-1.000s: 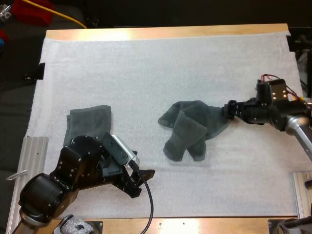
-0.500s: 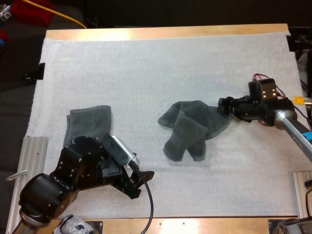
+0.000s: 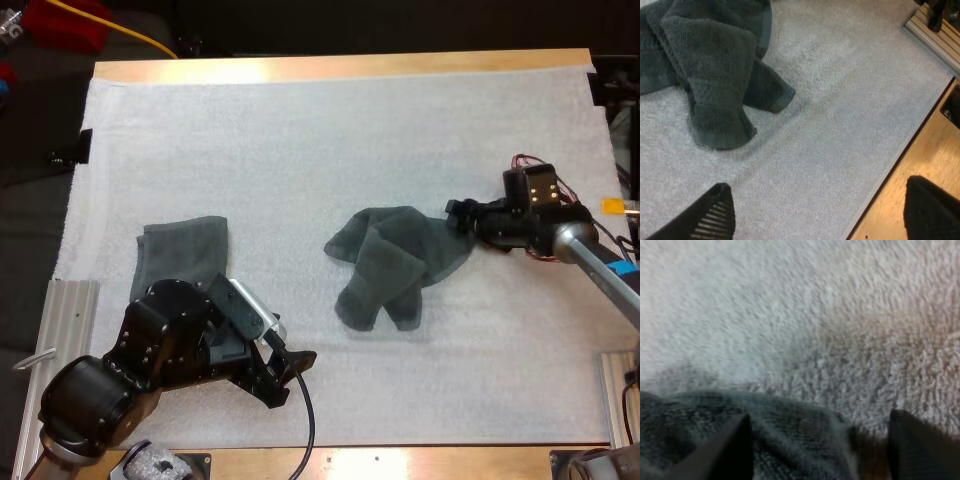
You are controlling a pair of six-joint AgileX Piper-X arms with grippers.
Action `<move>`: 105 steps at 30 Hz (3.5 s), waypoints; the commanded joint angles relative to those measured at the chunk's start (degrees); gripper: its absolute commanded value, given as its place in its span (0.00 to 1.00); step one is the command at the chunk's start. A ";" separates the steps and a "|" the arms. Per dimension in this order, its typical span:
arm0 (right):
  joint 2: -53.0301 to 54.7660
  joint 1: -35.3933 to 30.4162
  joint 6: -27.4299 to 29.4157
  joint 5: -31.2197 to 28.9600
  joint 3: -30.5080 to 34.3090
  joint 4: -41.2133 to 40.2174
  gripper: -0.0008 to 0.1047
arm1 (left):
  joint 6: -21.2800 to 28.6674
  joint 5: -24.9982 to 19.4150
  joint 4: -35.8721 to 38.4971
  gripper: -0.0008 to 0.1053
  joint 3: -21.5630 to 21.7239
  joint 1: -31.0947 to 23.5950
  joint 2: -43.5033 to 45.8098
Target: Pick towel from pile, fold and stack
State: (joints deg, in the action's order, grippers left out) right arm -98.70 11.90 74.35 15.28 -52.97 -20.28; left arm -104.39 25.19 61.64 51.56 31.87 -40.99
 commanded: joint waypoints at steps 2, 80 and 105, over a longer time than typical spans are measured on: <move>-0.08 -0.39 -0.01 0.40 -0.22 0.29 0.42 | -0.26 0.35 0.25 0.65 0.25 0.14 -0.17; 14.16 33.37 8.51 -0.62 -28.47 -20.60 0.01 | -0.26 0.35 0.25 0.65 0.25 0.14 -0.17; 4.51 11.95 10.70 -17.04 -28.32 -22.60 0.15 | -0.26 0.35 0.13 0.65 0.25 0.14 -0.17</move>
State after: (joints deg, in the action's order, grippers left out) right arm -94.27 24.02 84.44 -2.06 -81.29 -42.63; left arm -104.39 25.19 61.64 51.56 31.87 -40.99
